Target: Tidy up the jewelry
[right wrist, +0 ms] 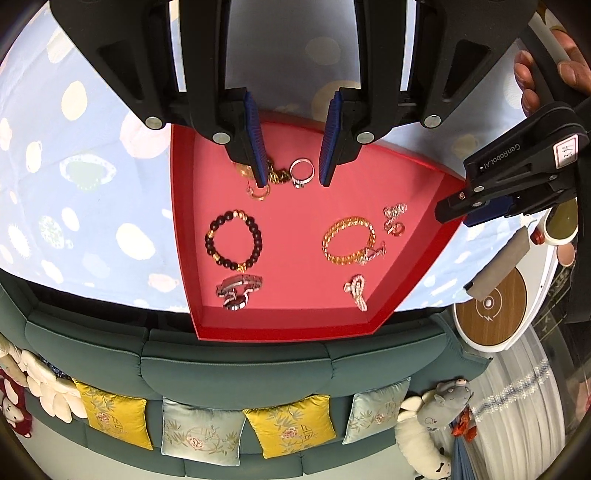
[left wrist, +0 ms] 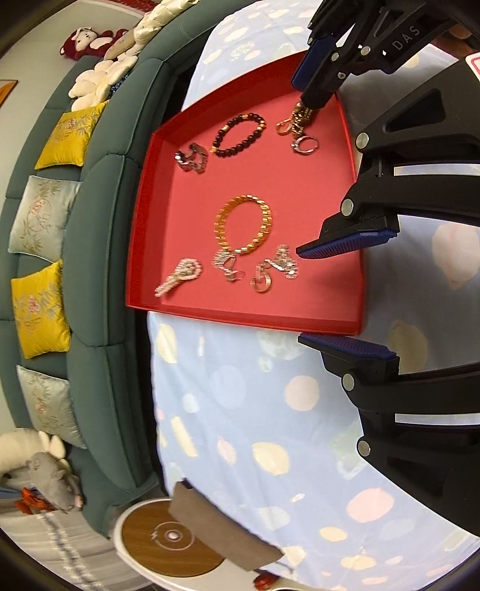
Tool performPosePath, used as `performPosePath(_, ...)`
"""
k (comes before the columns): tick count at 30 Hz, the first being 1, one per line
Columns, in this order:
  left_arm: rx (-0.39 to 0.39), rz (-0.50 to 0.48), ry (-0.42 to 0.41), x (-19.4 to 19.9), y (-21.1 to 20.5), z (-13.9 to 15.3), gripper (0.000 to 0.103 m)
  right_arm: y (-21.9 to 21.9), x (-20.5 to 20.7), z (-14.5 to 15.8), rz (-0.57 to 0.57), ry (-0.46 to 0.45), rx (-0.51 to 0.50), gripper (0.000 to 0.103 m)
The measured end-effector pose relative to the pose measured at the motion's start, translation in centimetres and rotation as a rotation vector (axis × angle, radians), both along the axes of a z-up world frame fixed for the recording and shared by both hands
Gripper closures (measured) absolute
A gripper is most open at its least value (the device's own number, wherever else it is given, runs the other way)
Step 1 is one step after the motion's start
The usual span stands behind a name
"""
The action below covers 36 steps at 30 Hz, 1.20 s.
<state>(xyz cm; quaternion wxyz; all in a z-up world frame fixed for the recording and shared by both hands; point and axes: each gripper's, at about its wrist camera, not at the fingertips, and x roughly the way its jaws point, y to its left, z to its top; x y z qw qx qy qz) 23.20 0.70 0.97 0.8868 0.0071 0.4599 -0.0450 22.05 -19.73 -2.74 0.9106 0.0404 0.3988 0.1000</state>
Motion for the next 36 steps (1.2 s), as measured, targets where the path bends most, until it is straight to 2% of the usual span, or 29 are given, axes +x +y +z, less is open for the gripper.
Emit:
performPosePath(7, -0.023, -0.016, 0.000, -1.9, 0.5, -0.3, 0.061, -0.6, -1.0, -0.3, -0.001, 0.011, 0.011, 0.075)
performPosePath(17, -0.050, -0.024, 0.031, -4.6, 1.5, -0.2, 0.062, -0.4, -5.4, -0.2, -0.009, 0.040, 0.025, 0.075)
performPosePath(24, -0.054, -0.001, -0.020, -5.2, 1.2, 1.9, 0.062, 0.1, -6.4, 1.7, -0.029, -0.027, 0.028, 0.074)
performPosePath(26, -0.054, 0.012, -0.037, -5.3, 1.2, 2.4, 0.062, 0.4, -6.5, 2.2, -0.022, -0.048, 0.026, 0.068)
performPosePath(30, -0.032, 0.016, -0.071, -5.4, 0.9, 3.3, 0.062, 0.9, -6.3, 2.7, -0.019, -0.059, 0.013, 0.067)
performPosePath(33, -0.018, 0.006, -0.081, -5.7, 0.7, 3.5, 0.048, 0.9, -6.2, 2.9, -0.024, -0.060, 0.012, 0.056)
performPosePath(36, -0.007, -0.005, -0.098, -6.0, 0.4, 3.9, 0.047, 0.9, -6.6, 3.1, -0.027, -0.068, 0.008, 0.053)
